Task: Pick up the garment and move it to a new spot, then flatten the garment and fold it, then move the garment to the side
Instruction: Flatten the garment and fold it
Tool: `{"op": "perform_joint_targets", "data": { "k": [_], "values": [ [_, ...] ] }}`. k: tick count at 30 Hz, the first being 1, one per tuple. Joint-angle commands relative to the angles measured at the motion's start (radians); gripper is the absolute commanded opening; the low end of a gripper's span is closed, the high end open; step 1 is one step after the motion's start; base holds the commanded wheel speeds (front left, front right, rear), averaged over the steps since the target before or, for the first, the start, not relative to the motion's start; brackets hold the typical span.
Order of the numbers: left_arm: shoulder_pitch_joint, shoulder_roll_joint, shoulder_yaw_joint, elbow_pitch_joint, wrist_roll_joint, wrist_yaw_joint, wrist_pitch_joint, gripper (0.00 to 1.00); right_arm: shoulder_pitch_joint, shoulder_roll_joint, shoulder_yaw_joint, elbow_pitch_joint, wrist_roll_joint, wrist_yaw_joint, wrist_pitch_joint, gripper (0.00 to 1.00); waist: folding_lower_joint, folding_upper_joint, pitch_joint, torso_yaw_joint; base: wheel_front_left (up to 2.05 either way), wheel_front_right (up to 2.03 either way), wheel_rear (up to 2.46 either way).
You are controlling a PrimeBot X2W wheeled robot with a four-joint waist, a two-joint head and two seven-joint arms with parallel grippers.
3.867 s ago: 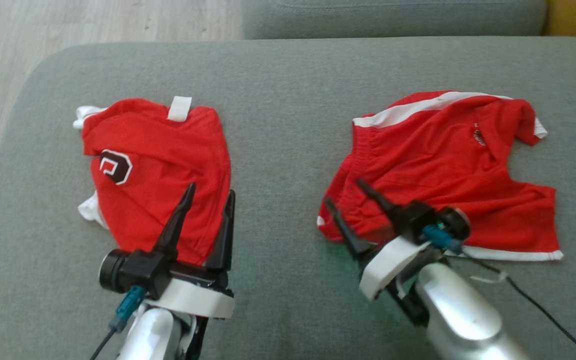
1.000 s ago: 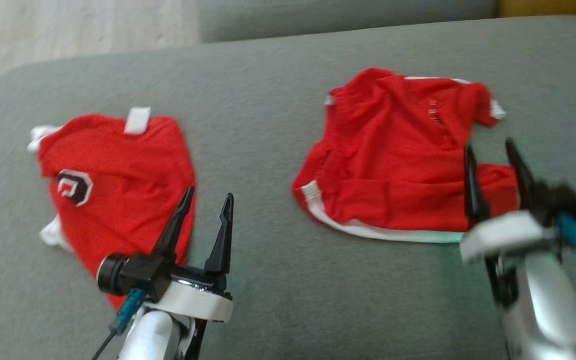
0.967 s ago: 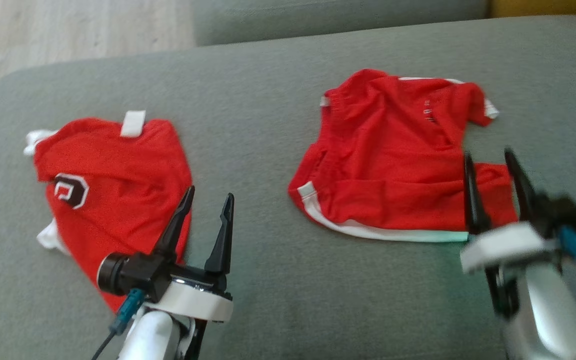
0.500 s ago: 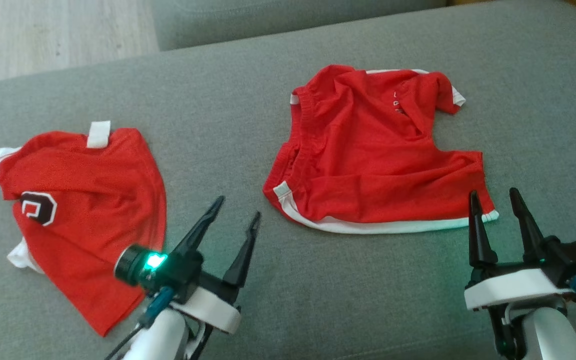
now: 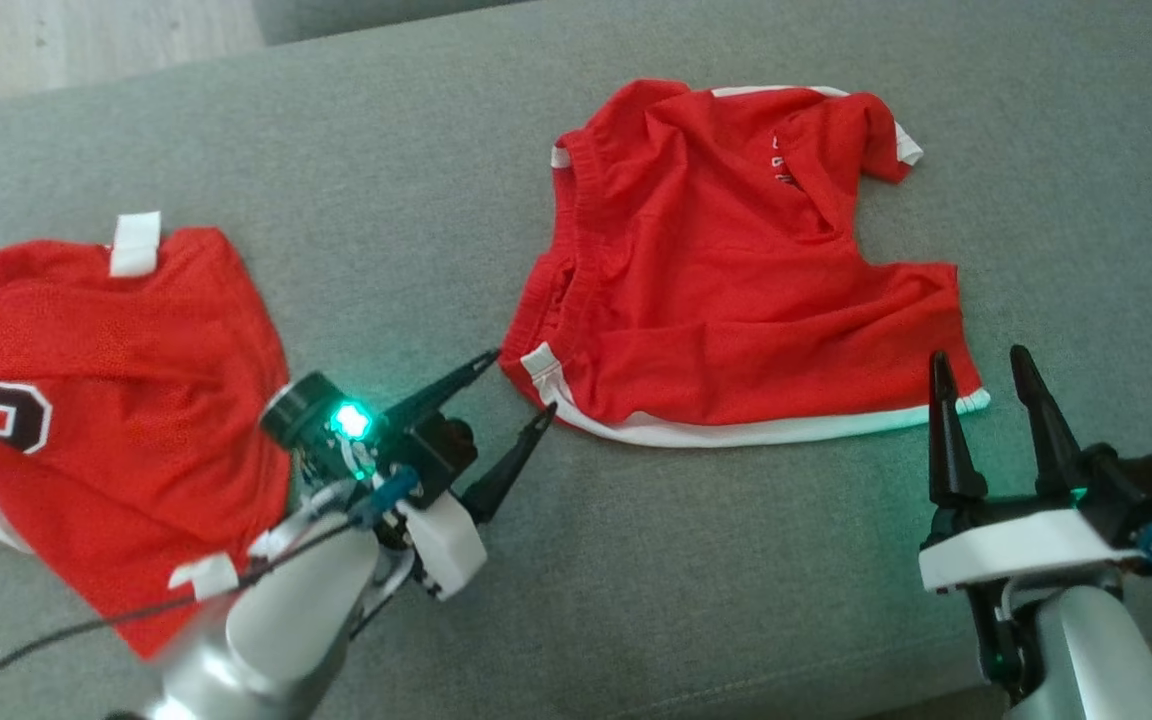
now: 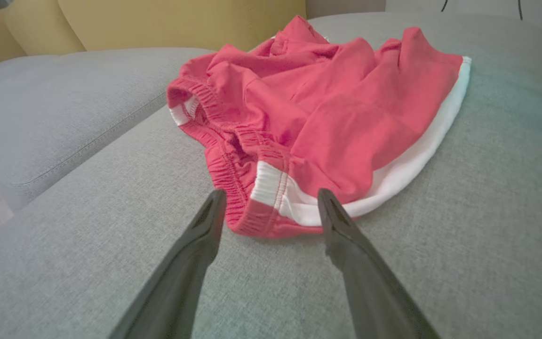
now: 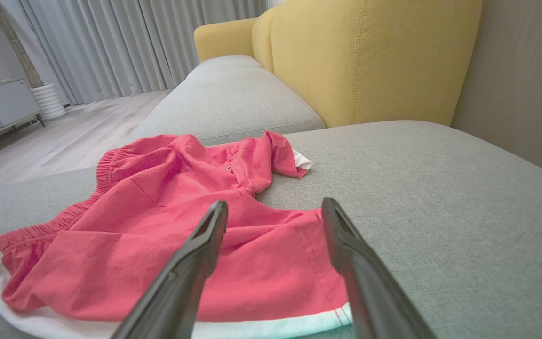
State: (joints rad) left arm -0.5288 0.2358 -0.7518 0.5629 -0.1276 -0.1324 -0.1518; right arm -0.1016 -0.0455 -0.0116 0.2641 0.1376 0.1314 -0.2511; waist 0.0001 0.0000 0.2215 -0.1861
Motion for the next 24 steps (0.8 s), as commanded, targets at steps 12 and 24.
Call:
{"op": "perform_joint_targets", "data": {
  "k": [12, 24],
  "values": [
    [-0.186, 0.054, -0.148, 0.073, -0.118, 0.002, -0.002, 1.00, -0.044, -0.005, 0.028, -0.010, 0.026, -0.001, -0.011, 1.00, -0.0001, 0.0000, 0.034, -0.042, 0.00, 0.00, 0.00],
    [-0.211, 0.053, -0.201, 0.100, -0.192, 0.003, -0.034, 0.00, -0.037, -0.005, -0.008, 0.044, -0.006, -0.001, -0.011, 1.00, -0.0001, 0.0000, 0.033, -0.037, 0.00, 0.00, 0.00]
  ]
}}
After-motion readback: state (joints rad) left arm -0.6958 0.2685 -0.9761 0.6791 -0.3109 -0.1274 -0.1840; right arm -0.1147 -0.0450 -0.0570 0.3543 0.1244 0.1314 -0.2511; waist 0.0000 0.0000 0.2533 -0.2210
